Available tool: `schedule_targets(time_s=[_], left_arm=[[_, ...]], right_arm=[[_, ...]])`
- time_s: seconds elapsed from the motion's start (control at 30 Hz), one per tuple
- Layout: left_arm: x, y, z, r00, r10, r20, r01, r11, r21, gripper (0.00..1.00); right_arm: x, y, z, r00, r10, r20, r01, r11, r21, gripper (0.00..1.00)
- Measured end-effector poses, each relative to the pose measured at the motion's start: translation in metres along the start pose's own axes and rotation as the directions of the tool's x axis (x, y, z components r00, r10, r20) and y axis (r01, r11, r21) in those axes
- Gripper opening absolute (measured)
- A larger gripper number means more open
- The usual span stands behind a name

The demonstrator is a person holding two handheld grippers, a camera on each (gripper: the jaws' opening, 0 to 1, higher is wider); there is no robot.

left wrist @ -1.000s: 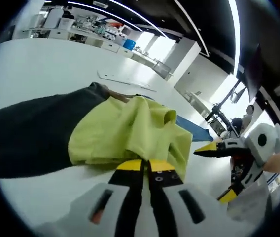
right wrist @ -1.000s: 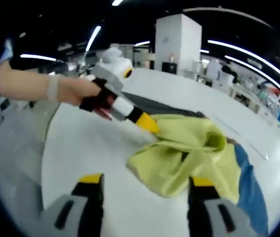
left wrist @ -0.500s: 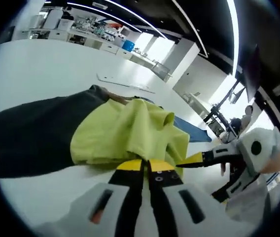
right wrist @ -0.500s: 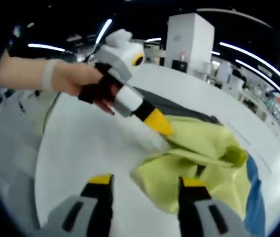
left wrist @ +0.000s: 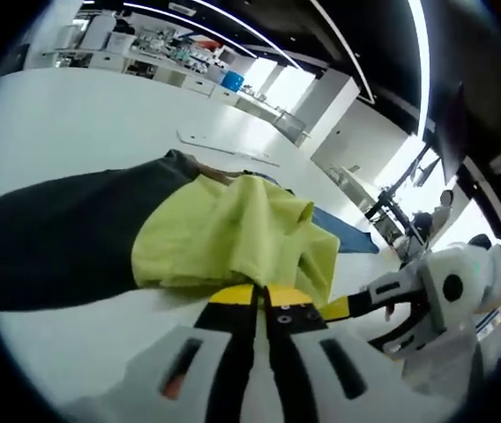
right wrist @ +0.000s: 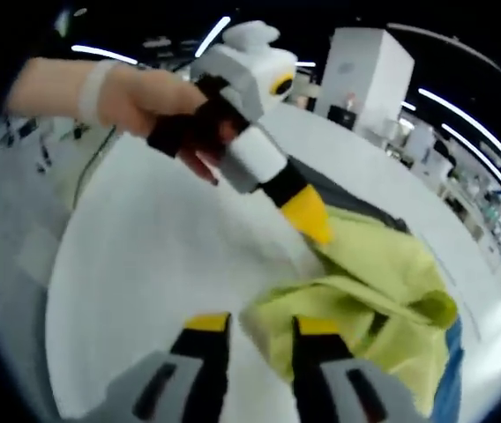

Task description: Fold the garment on the visible template until the final outline fits inside the template.

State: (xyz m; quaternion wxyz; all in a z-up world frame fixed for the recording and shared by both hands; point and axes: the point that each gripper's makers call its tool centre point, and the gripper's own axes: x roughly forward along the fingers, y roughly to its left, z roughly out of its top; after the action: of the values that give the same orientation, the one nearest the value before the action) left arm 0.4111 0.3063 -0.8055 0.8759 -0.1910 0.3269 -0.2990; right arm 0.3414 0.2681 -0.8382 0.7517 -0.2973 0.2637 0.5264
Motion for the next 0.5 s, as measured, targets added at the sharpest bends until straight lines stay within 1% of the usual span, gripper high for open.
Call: schedule_targets(time_s=[0.07, 0.2, 0.27, 0.37, 0.4, 0.5], left_arm=[[-0.0002, 0.0009, 0.0007, 1.000, 0.000, 0.001, 0.000, 1.000, 0.003, 0.00], [-0.0008, -0.0002, 0.0006, 1.000, 0.001, 0.001, -0.001, 1.000, 0.003, 0.00], [-0.0013, -0.0011, 0.0000, 1.000, 0.001, 0.000, -0.001, 1.000, 0.004, 0.00], [-0.0016, -0.0007, -0.0003, 1.000, 0.001, -0.001, -0.001, 1.000, 0.005, 0.00], [-0.0016, -0.0015, -0.0006, 1.000, 0.001, -0.002, -0.001, 1.000, 0.005, 0.00], [-0.0027, -0.0022, -0.0011, 1.000, 0.001, -0.004, 0.000, 1.000, 0.008, 0.00]], right_arm=[[0.0018, -0.0010, -0.0001, 1.000, -0.006, -0.005, 0.006, 1.000, -0.012, 0.17], [0.0048, -0.0010, -0.0003, 1.000, -0.007, -0.008, 0.007, 1.000, -0.024, 0.13], [0.0038, -0.0016, -0.0007, 1.000, -0.011, -0.014, 0.011, 0.999, -0.032, 0.07], [0.0020, -0.0030, -0.0024, 1.000, -0.016, -0.020, 0.015, 0.999, -0.037, 0.01], [0.0012, -0.0031, -0.0025, 1.000, -0.015, -0.020, 0.014, 0.999, -0.035, 0.00], [-0.0011, -0.0043, -0.0039, 1.000, -0.014, -0.020, 0.014, 0.999, -0.034, 0.00]])
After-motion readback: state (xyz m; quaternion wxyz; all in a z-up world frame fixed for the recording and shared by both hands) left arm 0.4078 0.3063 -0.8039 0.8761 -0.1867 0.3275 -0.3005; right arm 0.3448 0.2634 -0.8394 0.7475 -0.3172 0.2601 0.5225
